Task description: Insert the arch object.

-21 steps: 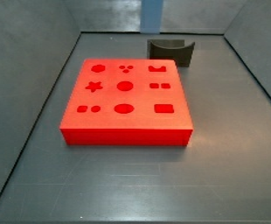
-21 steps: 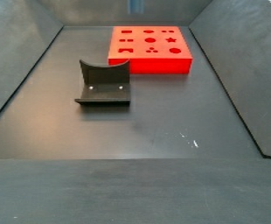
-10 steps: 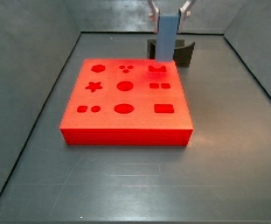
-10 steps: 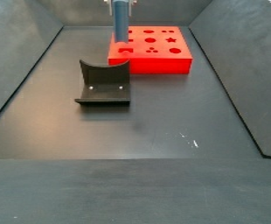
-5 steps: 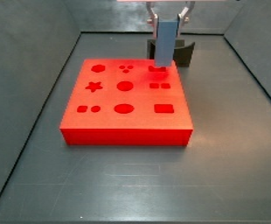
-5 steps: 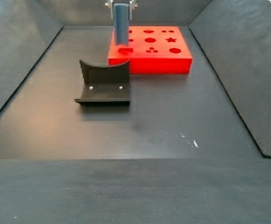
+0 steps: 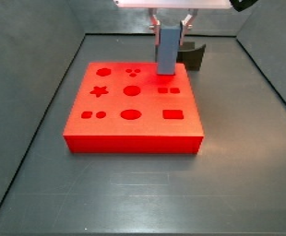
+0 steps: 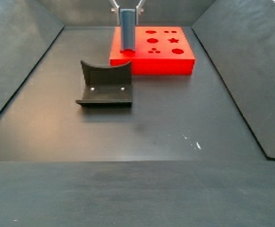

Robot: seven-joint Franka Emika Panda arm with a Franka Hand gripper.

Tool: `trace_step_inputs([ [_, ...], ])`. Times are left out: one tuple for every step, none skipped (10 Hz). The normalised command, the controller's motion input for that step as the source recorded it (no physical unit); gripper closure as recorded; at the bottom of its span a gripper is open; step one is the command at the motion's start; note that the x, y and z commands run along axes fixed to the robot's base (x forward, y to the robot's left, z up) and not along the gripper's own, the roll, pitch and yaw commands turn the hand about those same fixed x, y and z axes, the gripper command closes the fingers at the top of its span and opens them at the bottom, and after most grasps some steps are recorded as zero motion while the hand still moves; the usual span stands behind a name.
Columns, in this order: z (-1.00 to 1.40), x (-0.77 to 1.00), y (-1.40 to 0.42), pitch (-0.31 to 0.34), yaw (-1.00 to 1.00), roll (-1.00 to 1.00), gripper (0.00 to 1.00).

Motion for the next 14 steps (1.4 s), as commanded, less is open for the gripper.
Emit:
trace_step_inputs([
  [-0.10,0.13,0.09,-0.004,0.05,-0.01,1.00],
  [-0.16,0.16,0.07,-0.003,0.04,0.00,1.00],
  [-0.17,0.06,0.03,-0.011,0.03,0.00,1.00],
  [-0.19,-0.01,0.00,-0.051,0.00,0.00,1.00],
  [-0.19,-0.15,0.00,-0.050,0.00,0.02,1.00],
  [-0.18,-0.18,-0.06,-0.053,0.00,0.05,1.00],
  [-0.27,0.00,-0.05,-0.066,0.00,0.00,1.00],
  [-0.50,0.31,0.00,-0.070,0.00,0.02,1.00],
  [-0.70,0.43,0.00,-0.114,0.00,0.00,1.00],
  [-0.71,0.41,0.00,-0.099,-0.01,0.02,1.00],
  [-0.64,0.05,0.03,-0.040,0.00,0.13,1.00],
  [-0.73,-0.08,0.00,-0.020,0.00,0.20,1.00],
  [-0.85,-0.05,0.00,-0.024,-0.03,0.22,1.00],
  [-0.89,0.00,-0.02,-0.041,-0.05,0.16,1.00],
])
